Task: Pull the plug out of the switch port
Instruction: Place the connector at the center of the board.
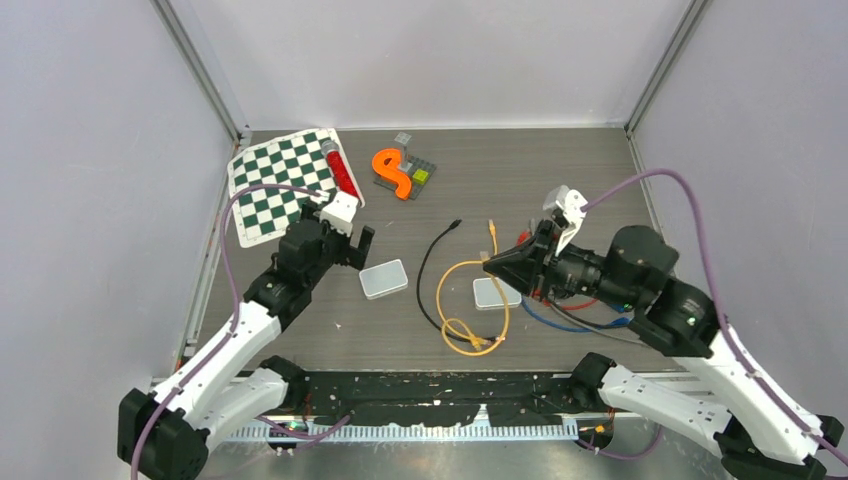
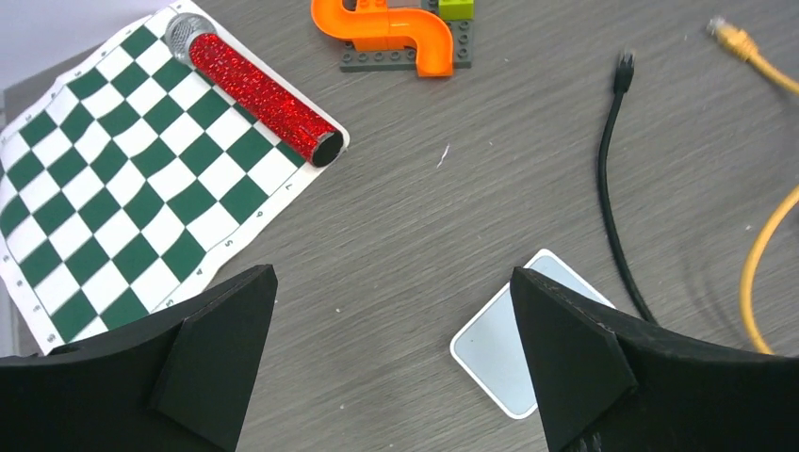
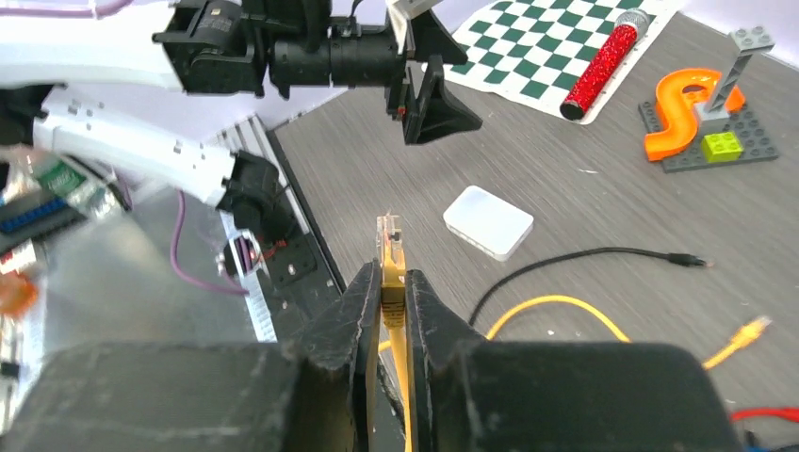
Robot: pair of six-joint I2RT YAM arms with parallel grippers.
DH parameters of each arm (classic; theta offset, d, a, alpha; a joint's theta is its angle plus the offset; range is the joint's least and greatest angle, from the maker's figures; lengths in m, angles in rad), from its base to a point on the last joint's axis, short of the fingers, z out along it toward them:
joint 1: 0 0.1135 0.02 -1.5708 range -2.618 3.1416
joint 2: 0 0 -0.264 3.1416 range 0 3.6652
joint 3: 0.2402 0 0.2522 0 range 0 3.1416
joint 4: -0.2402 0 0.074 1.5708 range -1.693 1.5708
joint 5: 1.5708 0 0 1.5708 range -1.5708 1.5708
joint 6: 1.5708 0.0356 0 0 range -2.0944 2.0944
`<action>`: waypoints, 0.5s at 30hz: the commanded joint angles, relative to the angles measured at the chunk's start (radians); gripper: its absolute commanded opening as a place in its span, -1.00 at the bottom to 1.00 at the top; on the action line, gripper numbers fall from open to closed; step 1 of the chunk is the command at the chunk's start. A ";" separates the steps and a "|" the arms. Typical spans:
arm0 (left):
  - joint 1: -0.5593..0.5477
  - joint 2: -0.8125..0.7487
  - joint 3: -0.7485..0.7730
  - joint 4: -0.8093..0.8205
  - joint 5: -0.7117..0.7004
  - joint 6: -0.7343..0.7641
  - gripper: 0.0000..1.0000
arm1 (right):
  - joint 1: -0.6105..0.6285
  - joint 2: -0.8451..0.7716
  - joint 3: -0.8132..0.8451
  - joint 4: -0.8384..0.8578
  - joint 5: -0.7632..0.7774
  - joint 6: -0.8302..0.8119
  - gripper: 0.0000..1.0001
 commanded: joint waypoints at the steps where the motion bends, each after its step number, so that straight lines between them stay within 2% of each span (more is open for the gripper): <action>1: 0.007 -0.040 -0.013 0.062 -0.060 -0.112 0.99 | -0.002 0.080 0.212 -0.338 -0.080 -0.208 -0.90; 5: 0.006 -0.009 0.030 -0.017 -0.001 -0.128 0.99 | -0.004 0.213 0.261 -0.412 -0.071 -0.247 -0.90; 8: 0.006 -0.003 0.039 -0.032 0.049 -0.145 0.99 | -0.004 0.386 0.274 -0.416 -0.096 -0.233 -0.90; 15: 0.005 -0.033 0.018 -0.030 0.067 -0.146 0.99 | -0.028 0.803 0.385 -0.234 -0.132 -0.133 -0.90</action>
